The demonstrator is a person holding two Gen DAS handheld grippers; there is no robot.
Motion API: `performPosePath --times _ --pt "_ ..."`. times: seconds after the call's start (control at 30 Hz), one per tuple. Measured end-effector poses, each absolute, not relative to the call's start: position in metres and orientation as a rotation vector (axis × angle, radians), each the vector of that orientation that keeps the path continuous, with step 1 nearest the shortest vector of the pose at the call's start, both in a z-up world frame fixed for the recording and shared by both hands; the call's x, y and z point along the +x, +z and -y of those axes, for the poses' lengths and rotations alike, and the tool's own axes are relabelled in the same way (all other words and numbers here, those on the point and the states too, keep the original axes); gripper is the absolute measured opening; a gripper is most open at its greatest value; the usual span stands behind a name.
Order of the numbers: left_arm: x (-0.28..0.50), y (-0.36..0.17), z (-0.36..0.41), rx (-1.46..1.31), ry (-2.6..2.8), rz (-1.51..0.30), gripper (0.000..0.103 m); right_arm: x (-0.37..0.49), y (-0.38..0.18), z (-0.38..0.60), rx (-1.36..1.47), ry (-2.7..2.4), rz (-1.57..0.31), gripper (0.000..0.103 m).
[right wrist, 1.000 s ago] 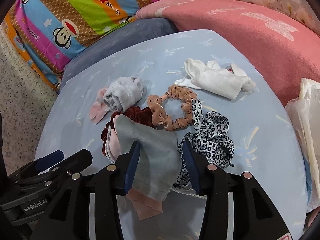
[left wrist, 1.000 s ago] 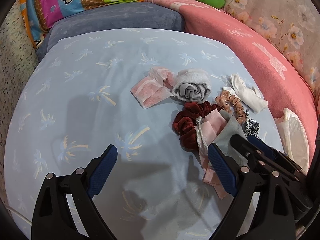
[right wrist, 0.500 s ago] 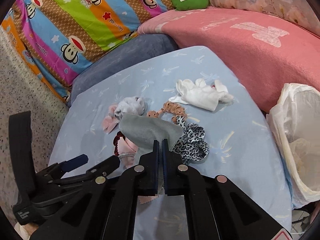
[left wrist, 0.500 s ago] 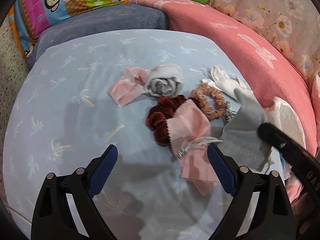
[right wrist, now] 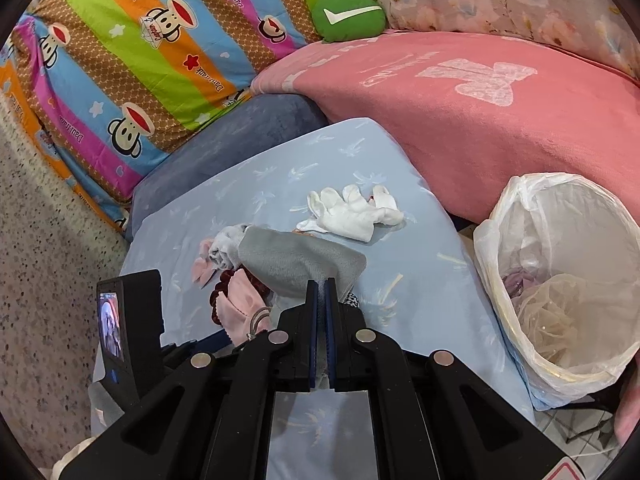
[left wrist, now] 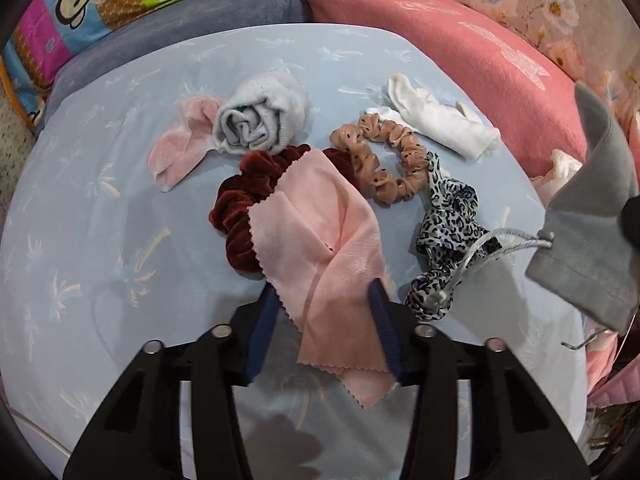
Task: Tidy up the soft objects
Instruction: 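Carry both cloths over the white bin and open both grippers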
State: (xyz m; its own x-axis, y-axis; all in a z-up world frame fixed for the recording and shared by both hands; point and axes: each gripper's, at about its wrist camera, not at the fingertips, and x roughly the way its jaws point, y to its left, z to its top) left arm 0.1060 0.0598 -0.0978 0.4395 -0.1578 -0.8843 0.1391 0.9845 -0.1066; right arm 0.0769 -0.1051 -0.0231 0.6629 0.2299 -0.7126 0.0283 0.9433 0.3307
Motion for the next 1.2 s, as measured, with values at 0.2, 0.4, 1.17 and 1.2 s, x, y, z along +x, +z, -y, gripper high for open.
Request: performPosePath --times 0.2,0.4,1.17,1.2 --pt "0.100 -0.091 -0.060 -0.061 -0.240 -1.123 0.003 0.072 -0.013 0.114 0.339 0.106 -0.813 0.003" --pt "0.084 -0.059 -0.062 -0.080 -0.283 -1.055 0.003 0.068 0.001 0.126 0.360 0.078 -0.780 0.003" --pt "0.087 0.039 0.053 0.001 -0.550 -0.844 0.003 0.033 0.066 0.218 0.349 -0.147 -0.601 0.003" --pt "0.086 0.040 0.059 0.009 -0.564 -0.841 0.003 0.031 0.067 0.224 0.356 -0.157 -0.598 0.003"
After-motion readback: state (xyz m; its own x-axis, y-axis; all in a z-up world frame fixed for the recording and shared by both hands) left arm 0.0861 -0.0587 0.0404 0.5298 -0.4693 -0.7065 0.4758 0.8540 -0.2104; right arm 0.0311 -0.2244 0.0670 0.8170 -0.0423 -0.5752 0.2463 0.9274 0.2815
